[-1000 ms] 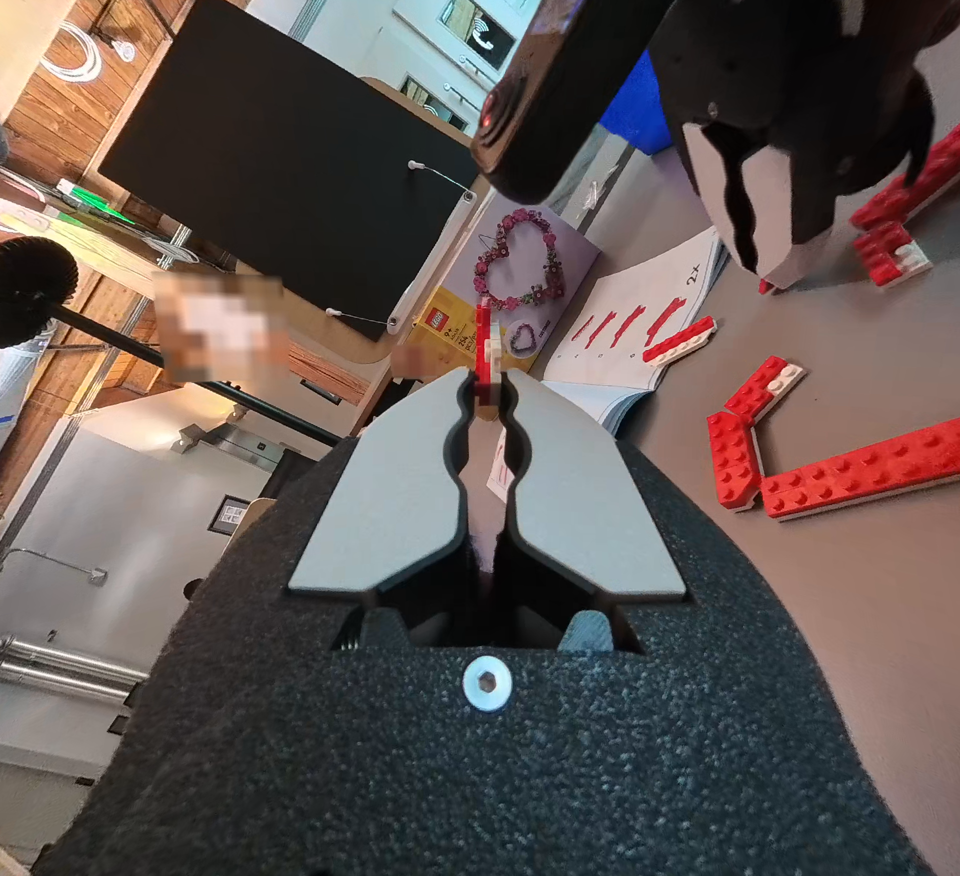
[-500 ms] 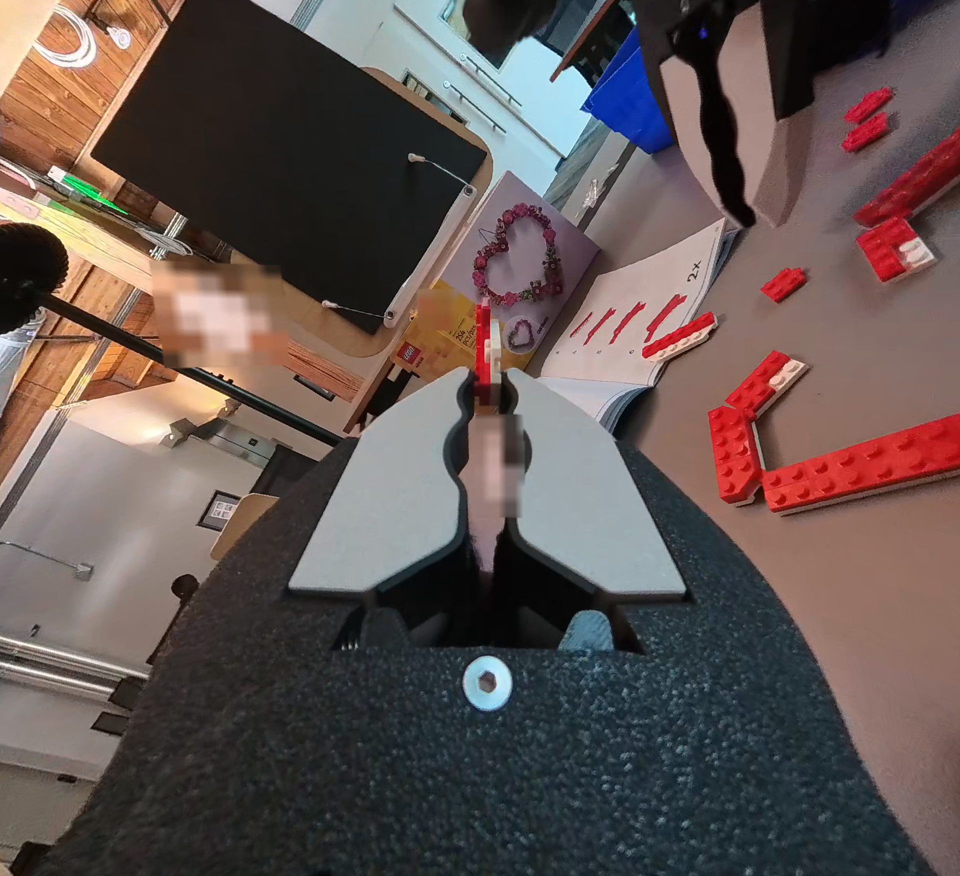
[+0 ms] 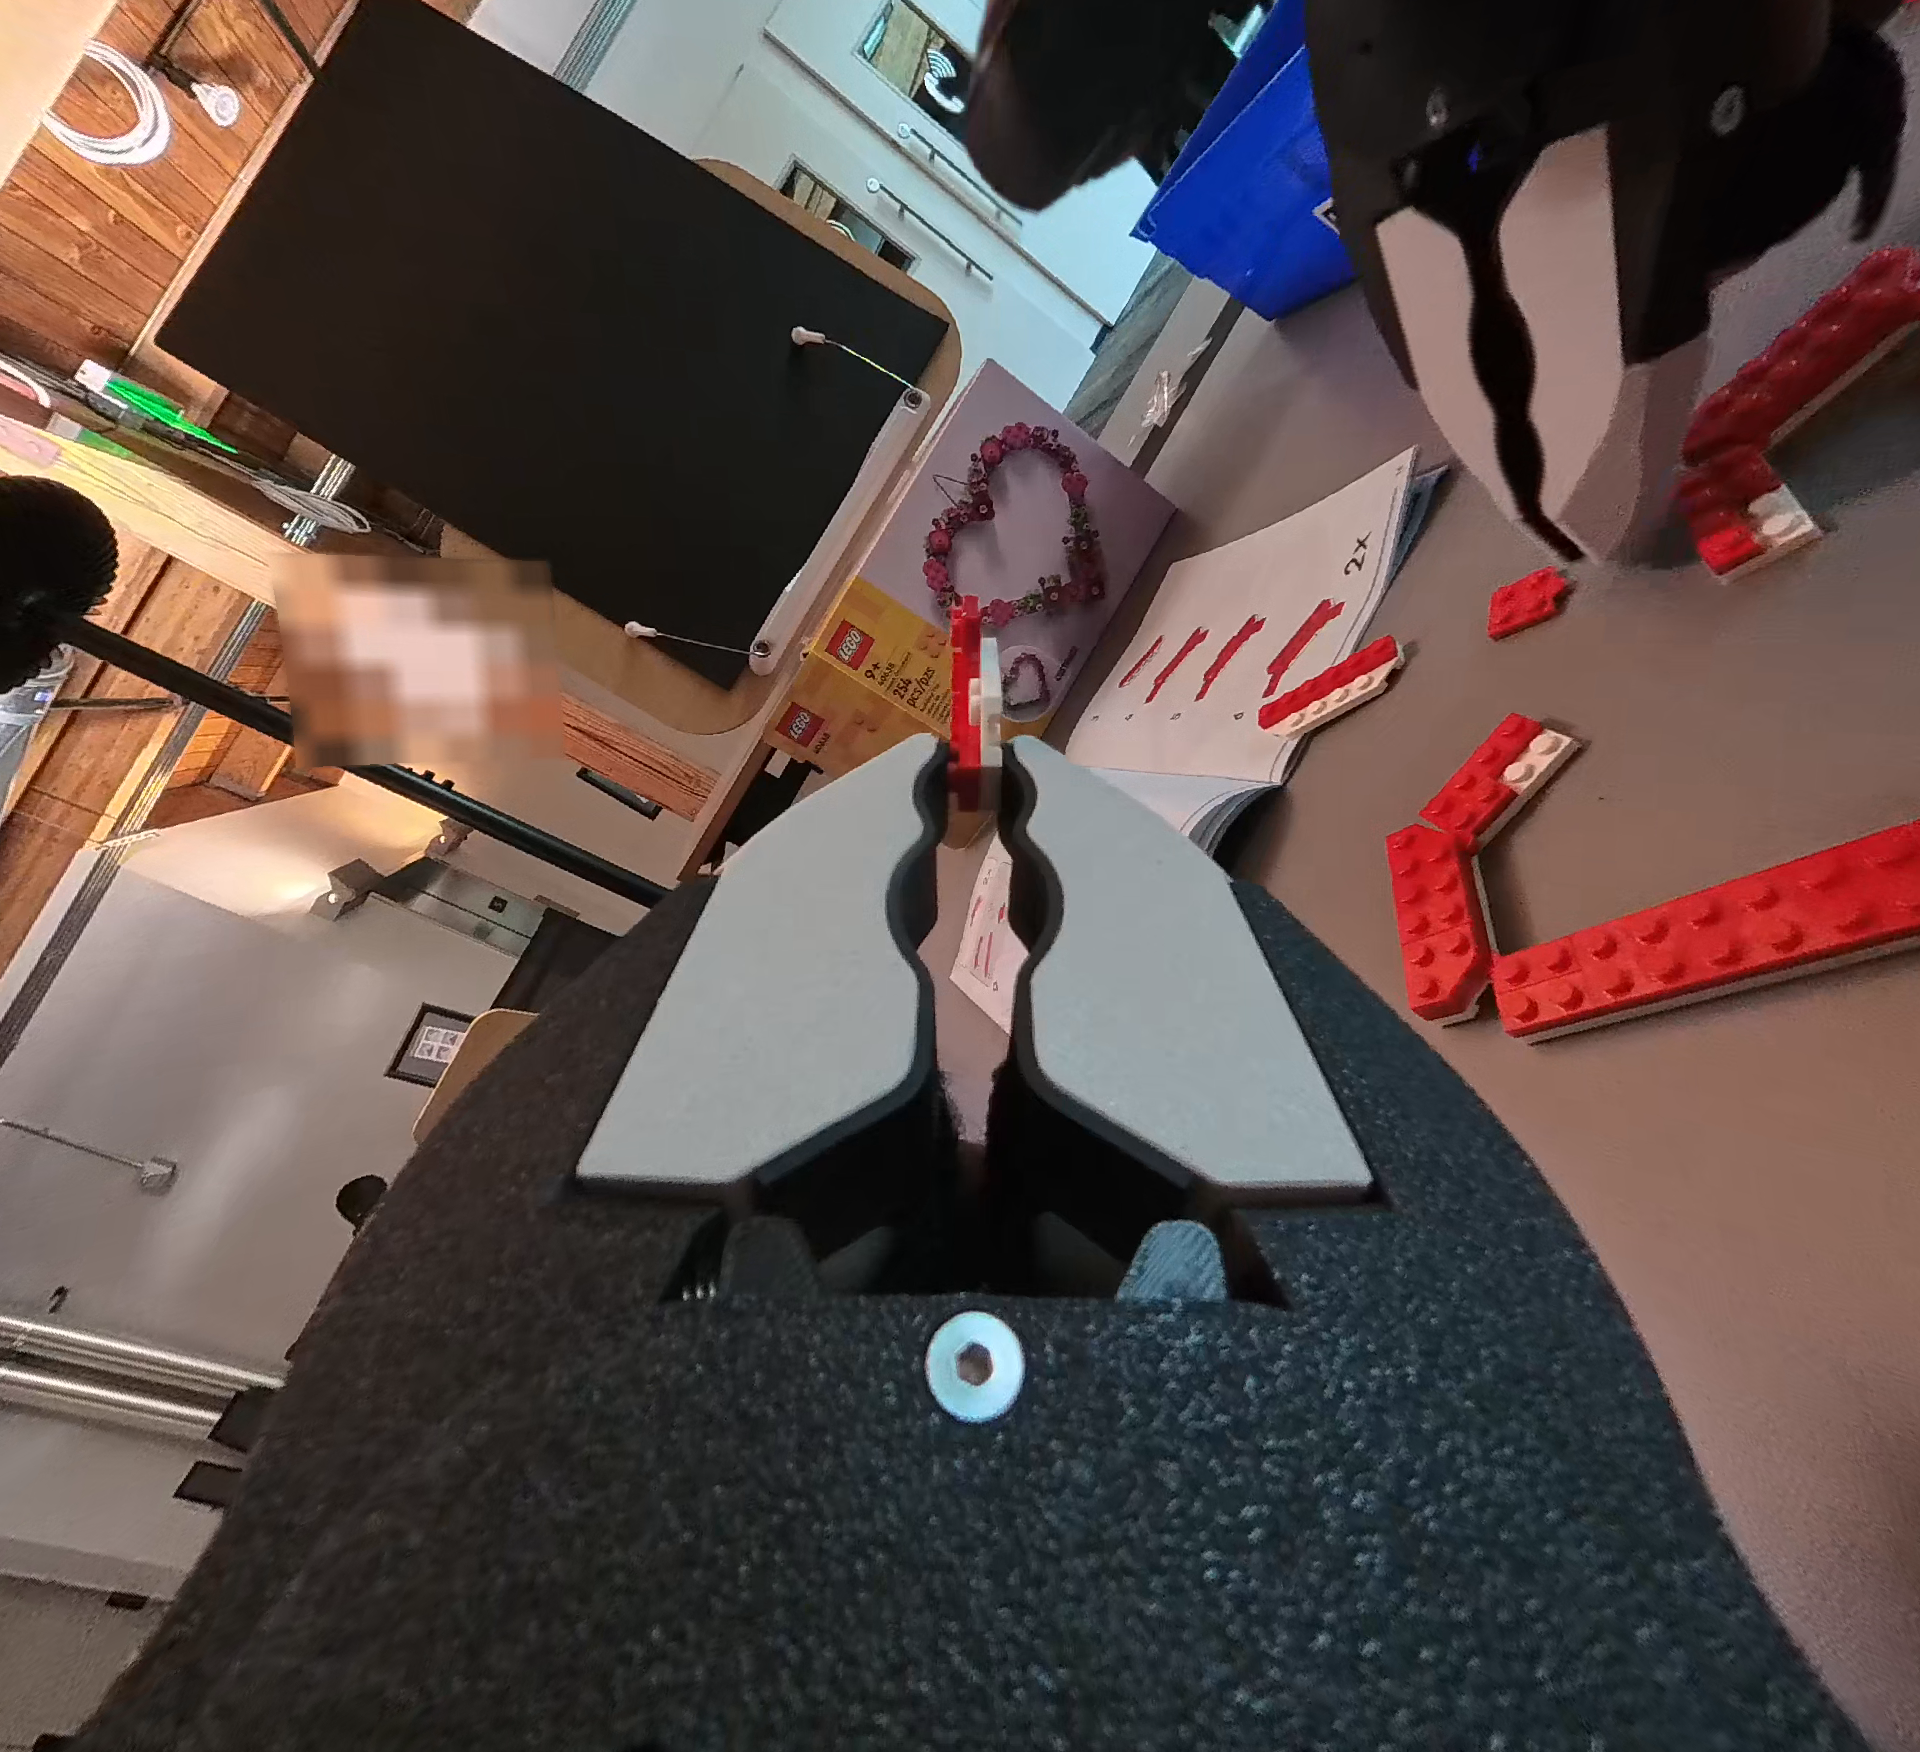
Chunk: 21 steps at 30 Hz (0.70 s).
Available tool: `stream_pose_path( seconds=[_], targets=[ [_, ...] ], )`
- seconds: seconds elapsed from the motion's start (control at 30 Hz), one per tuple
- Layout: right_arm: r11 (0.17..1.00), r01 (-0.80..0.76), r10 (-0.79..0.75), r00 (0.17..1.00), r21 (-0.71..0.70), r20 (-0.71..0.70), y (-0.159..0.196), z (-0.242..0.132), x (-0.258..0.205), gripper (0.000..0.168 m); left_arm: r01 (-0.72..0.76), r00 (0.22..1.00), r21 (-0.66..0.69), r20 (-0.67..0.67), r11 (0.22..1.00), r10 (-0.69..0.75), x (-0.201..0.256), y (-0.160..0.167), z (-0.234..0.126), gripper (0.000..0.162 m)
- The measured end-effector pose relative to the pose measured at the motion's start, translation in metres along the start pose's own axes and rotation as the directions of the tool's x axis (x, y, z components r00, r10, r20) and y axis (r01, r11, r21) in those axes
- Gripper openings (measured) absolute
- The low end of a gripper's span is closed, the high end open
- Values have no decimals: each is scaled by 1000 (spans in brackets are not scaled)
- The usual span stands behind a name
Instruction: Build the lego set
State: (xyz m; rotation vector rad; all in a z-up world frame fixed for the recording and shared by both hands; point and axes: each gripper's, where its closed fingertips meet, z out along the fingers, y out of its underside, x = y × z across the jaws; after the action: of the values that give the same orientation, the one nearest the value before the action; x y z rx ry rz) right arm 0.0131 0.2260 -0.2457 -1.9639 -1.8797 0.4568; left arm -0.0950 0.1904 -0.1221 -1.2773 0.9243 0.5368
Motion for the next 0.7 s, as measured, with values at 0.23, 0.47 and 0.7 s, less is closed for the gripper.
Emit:
stream_pose_path(
  seconds=[0.23, 0.47, 0.7],
  targets=[
    [1000, -11, 11, 996, -1, -83, 4, 1, 31, 1, -11, 1000, 7, 2, 1000, 11, 0, -4, -1, 8],
    [999, 37, -37, 999, -5, -15, -9, 7, -5, 2, -10, 1000, 3, 3, 1000, 10, -1, -1, 0, 8],
    [803, 595, -596, 801, 38, 47, -19, -15, 2, 21, -41, 999, 13, -10, 999, 41, 2, -3, 0, 8]
  ],
)
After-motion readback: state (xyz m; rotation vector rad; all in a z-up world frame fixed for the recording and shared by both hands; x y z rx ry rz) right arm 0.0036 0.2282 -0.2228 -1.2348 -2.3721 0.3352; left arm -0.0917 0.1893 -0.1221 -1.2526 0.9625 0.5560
